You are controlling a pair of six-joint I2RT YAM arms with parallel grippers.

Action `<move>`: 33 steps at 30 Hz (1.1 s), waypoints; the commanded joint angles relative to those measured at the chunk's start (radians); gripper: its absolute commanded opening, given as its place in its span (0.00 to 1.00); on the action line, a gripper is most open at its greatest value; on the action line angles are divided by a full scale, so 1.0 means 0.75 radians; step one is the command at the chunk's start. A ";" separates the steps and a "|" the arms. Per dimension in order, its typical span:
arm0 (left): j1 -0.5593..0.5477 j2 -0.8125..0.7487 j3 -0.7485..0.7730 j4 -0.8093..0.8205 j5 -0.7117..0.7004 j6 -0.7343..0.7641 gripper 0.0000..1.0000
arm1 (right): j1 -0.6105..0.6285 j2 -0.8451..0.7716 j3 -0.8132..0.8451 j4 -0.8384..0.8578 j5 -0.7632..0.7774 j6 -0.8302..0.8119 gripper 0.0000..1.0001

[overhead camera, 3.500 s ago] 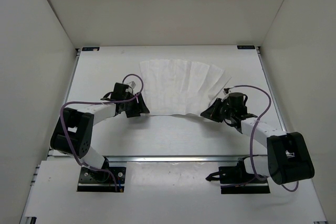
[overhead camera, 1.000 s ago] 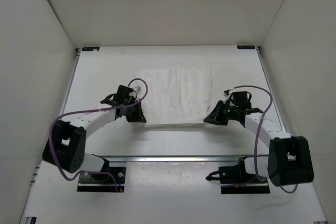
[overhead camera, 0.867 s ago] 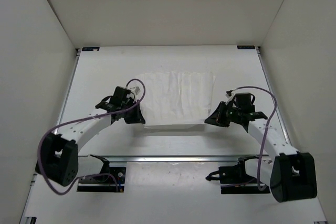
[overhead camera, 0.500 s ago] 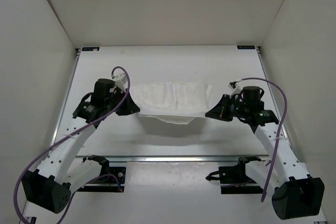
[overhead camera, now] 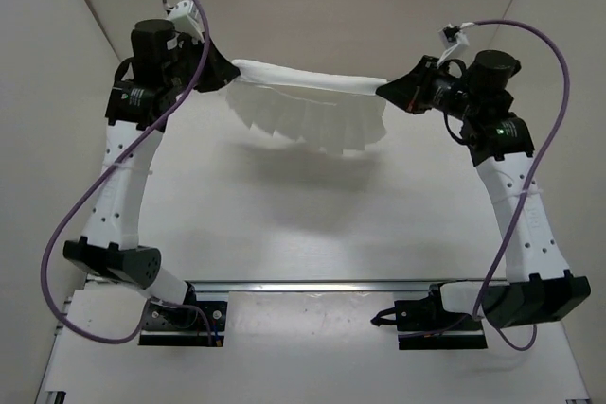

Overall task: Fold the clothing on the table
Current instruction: Fold the skirt

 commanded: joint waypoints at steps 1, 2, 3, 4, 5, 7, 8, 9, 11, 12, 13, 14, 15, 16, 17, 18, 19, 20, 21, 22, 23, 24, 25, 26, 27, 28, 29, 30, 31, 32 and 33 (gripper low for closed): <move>0.051 -0.152 -0.014 -0.028 -0.095 0.004 0.00 | -0.094 -0.120 0.018 0.006 0.008 -0.029 0.00; 0.053 -0.188 -0.029 -0.008 -0.095 0.000 0.00 | -0.103 -0.145 0.006 0.015 0.004 -0.031 0.00; 0.053 -0.229 -0.075 0.015 -0.097 -0.018 0.00 | -0.109 -0.153 -0.013 0.013 0.006 -0.029 0.00; 0.051 -0.262 -0.110 0.055 -0.091 -0.033 0.00 | -0.119 -0.165 -0.009 -0.006 -0.004 -0.023 0.00; 0.055 -0.281 -0.119 0.068 -0.091 -0.039 0.00 | -0.131 -0.172 0.011 -0.026 -0.043 -0.017 0.00; 0.025 -0.305 -0.096 0.070 -0.113 -0.051 0.00 | -0.113 -0.212 -0.015 0.008 -0.017 0.014 0.00; 0.023 -0.311 -0.090 0.068 -0.152 -0.055 0.00 | -0.101 -0.227 -0.011 0.013 0.018 0.014 0.00; 0.045 -0.297 -0.072 0.064 -0.114 -0.060 0.00 | -0.103 -0.184 0.017 -0.016 -0.051 0.014 0.00; 0.052 -0.271 0.026 -0.003 -0.081 -0.039 0.00 | -0.077 -0.182 0.089 -0.047 -0.082 0.006 0.00; 0.025 -0.273 0.033 -0.001 -0.111 -0.039 0.00 | -0.048 -0.208 0.075 -0.026 -0.019 0.008 0.00; 0.019 -0.279 0.004 0.025 -0.111 -0.047 0.00 | -0.039 -0.206 0.028 0.010 0.010 -0.002 0.01; 0.031 -0.271 -0.045 0.070 -0.075 -0.043 0.00 | -0.035 -0.188 0.012 0.015 0.044 -0.010 0.00; 0.055 -0.230 -0.059 0.068 -0.050 -0.051 0.00 | -0.055 -0.101 0.018 -0.008 0.018 -0.031 0.00; 0.054 -0.147 -0.078 0.038 -0.042 -0.023 0.00 | -0.064 -0.031 0.064 -0.099 0.004 -0.051 0.00; 0.051 -0.051 -0.054 -0.019 -0.036 -0.005 0.00 | -0.060 0.081 0.130 -0.217 0.020 -0.106 0.00; 0.027 -0.001 -0.035 -0.040 -0.048 0.046 0.00 | -0.039 0.191 0.179 -0.283 0.123 -0.177 0.01; 0.003 0.089 0.016 -0.113 -0.052 0.087 0.00 | 0.030 0.245 0.295 -0.426 0.311 -0.206 0.00; -0.028 0.152 0.091 -0.181 -0.074 0.130 0.00 | 0.115 0.321 0.421 -0.545 0.511 -0.280 0.00; -0.032 0.191 0.153 -0.232 -0.129 0.149 0.00 | 0.191 0.352 0.516 -0.607 0.596 -0.335 0.00; -0.049 0.188 0.165 -0.233 -0.166 0.155 0.00 | 0.269 0.354 0.555 -0.589 0.706 -0.410 0.00; -0.043 0.159 0.137 -0.192 -0.163 0.137 0.00 | 0.310 0.350 0.560 -0.564 0.782 -0.444 0.00; -0.035 0.112 0.090 -0.119 -0.118 0.108 0.00 | 0.389 0.322 0.538 -0.501 0.791 -0.476 0.00; -0.032 0.088 0.066 -0.059 -0.075 0.104 0.00 | 0.451 0.299 0.511 -0.464 0.801 -0.499 0.01; -0.047 0.081 0.067 -0.051 -0.064 0.078 0.00 | 0.478 0.323 0.517 -0.458 0.789 -0.503 0.00; -0.065 0.091 0.110 -0.071 -0.085 0.084 0.00 | 0.539 0.340 0.543 -0.492 0.793 -0.523 0.00; -0.077 0.106 0.159 -0.105 -0.091 0.100 0.00 | 0.582 0.398 0.594 -0.563 0.848 -0.550 0.00; -0.092 0.118 0.178 -0.118 -0.107 0.100 0.00 | 0.591 0.450 0.661 -0.643 0.885 -0.571 0.00; -0.086 0.120 0.186 -0.130 -0.105 0.104 0.00 | 0.587 0.470 0.674 -0.672 0.942 -0.561 0.00; -0.069 0.102 0.154 -0.120 -0.097 0.112 0.00 | 0.548 0.473 0.656 -0.671 0.965 -0.522 0.00; -0.067 0.092 0.135 -0.106 -0.065 0.104 0.00 | 0.509 0.440 0.603 -0.626 0.833 -0.507 0.00; -0.069 0.077 0.096 -0.085 -0.070 0.098 0.00 | 0.497 0.428 0.574 -0.589 0.719 -0.497 0.00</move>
